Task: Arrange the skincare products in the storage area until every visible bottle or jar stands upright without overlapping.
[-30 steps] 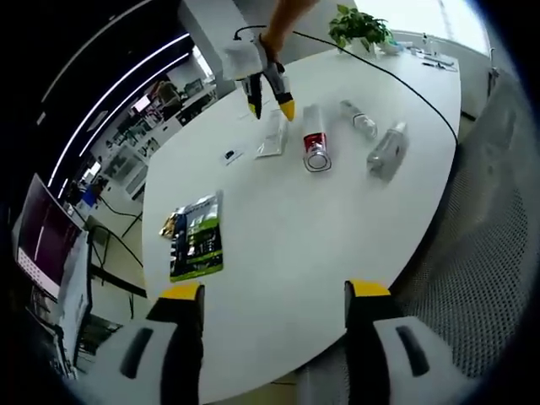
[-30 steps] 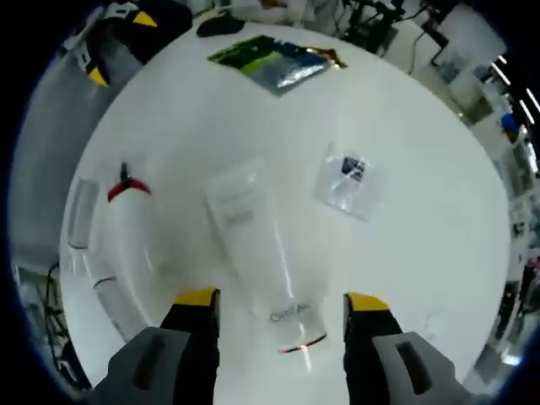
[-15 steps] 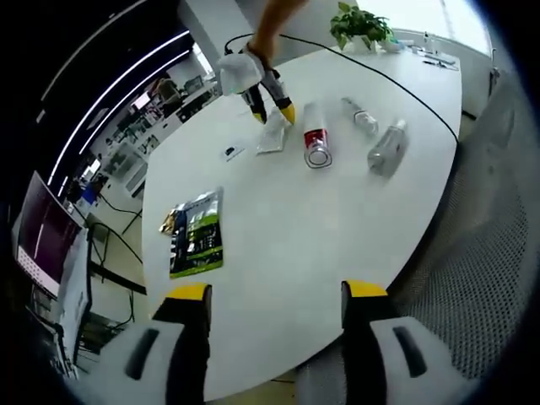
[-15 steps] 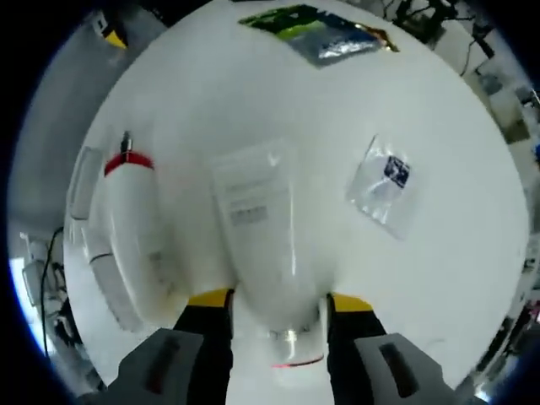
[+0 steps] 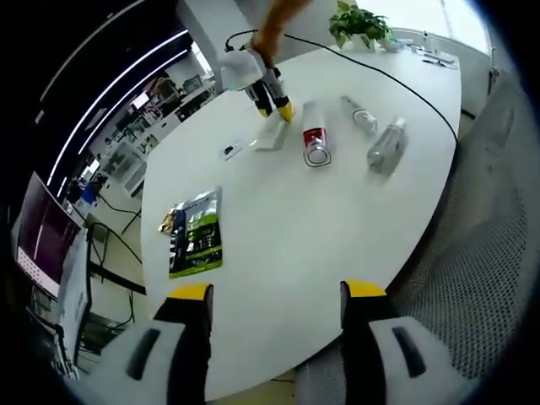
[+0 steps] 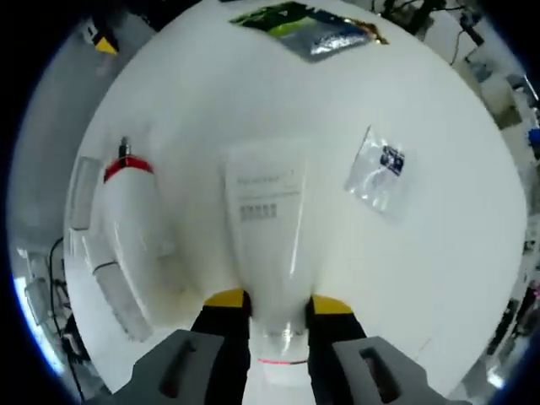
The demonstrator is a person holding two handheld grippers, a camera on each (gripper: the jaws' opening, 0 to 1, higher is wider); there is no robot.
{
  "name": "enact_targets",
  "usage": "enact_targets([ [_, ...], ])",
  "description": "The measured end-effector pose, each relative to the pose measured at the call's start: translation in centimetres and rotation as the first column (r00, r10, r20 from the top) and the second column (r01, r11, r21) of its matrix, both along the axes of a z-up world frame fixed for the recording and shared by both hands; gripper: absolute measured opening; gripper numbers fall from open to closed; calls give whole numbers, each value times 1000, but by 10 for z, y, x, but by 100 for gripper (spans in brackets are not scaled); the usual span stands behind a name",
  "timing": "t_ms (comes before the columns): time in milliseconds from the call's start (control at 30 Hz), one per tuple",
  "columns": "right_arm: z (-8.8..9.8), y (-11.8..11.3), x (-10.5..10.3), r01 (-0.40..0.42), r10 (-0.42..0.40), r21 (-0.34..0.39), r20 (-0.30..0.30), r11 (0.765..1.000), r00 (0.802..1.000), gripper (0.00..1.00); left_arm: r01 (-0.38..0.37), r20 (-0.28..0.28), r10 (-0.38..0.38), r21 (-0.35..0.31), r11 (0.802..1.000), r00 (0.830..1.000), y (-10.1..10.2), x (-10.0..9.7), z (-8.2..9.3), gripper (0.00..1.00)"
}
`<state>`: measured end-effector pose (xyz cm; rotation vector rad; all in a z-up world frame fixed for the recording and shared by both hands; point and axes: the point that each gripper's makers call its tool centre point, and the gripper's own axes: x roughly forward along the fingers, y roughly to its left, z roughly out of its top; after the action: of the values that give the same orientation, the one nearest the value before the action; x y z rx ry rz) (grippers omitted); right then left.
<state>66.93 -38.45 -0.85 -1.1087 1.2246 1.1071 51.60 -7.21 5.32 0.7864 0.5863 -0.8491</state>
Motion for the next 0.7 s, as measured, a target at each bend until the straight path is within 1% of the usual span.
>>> enact_targets([
  [67,9,3,-8,44,-44,31,9,999,999,18,0,1,0,2,1000,1000,0,0,0,61],
  [200,23,7,-13,81,-85,84,51,993,995,18,8,0,-8,12,1000,1000,0,-1,-1,61],
  [300,33,11,-12,149,-163,160,80,976,983,18,9,0,-9,13,1000,1000,0,-1,-1,62],
  [367,45,15,-11,192,-219,224,106,956,970,18,12,1,-12,16,1000,1000,0,-1,-1,62],
  [433,59,19,-12,242,-289,297,126,924,949,18,14,3,-14,18,1000,1000,0,-1,-1,62],
  [467,64,22,-10,266,-329,348,134,899,935,18,15,3,-15,19,1000,1000,0,-1,-1,62],
  [500,70,23,-10,282,-355,373,141,884,924,18,16,3,-16,19,1000,1000,0,-1,-1,62],
  [533,78,26,-10,291,-382,412,159,864,910,18,17,5,-17,18,1000,1000,0,-1,-1,62],
  [567,84,27,-10,296,-401,434,173,851,899,19,18,8,-18,15,1000,1000,-1,-1,0,62],
  [600,89,28,-11,304,-420,453,179,838,890,19,19,10,-19,14,1000,1000,-1,-1,1,62],
  [633,96,29,-13,314,-444,483,182,817,877,19,21,12,-21,11,1000,1000,-1,-1,1,62],
  [667,100,31,-15,315,-457,503,187,805,870,19,21,11,-21,9,1000,1000,-2,-1,2,62],
  [700,107,33,-17,316,-474,529,194,788,859,19,21,11,-21,3,1000,1000,-2,-1,2,62],
])
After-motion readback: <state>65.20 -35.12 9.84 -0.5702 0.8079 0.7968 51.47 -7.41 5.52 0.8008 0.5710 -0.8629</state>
